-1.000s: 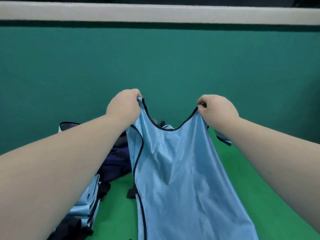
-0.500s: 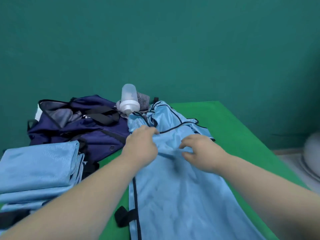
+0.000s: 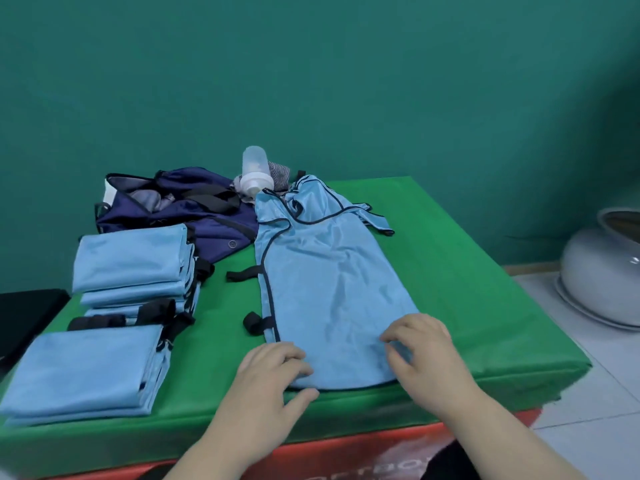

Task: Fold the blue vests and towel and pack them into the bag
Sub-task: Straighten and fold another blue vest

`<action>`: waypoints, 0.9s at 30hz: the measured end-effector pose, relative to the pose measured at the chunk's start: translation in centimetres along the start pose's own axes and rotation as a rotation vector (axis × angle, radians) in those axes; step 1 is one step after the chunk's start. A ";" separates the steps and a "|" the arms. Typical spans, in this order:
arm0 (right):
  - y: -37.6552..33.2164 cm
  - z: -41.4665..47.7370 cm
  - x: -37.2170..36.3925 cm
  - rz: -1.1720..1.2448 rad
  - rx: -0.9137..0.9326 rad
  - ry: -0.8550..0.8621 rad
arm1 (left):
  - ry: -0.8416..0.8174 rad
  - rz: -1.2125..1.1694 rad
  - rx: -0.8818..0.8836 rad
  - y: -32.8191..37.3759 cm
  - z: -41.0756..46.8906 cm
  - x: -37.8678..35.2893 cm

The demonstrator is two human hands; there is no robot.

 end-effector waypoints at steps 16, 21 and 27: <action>-1.7 -3.2 -2.6 -0.172 0.113 -0.211 | 0.025 0.060 0.078 -0.6 -1.2 0.5; -1.4 -2.5 -2.5 -0.102 0.135 -0.124 | 0.181 -0.047 0.226 -3.0 -0.1 1.2; -1.5 -0.9 -2.7 -0.062 0.106 -0.015 | 0.210 -0.143 0.302 -4.6 0.6 0.7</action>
Point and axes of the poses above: each hand's wrist, its own z-axis towards the middle knuckle, its own x-axis out of the back of the hand, y = z × x, the point moved 6 cm from there along z, towards the middle knuckle, and after that the axes turned 7 degrees about -x, right-handed, at the moved point
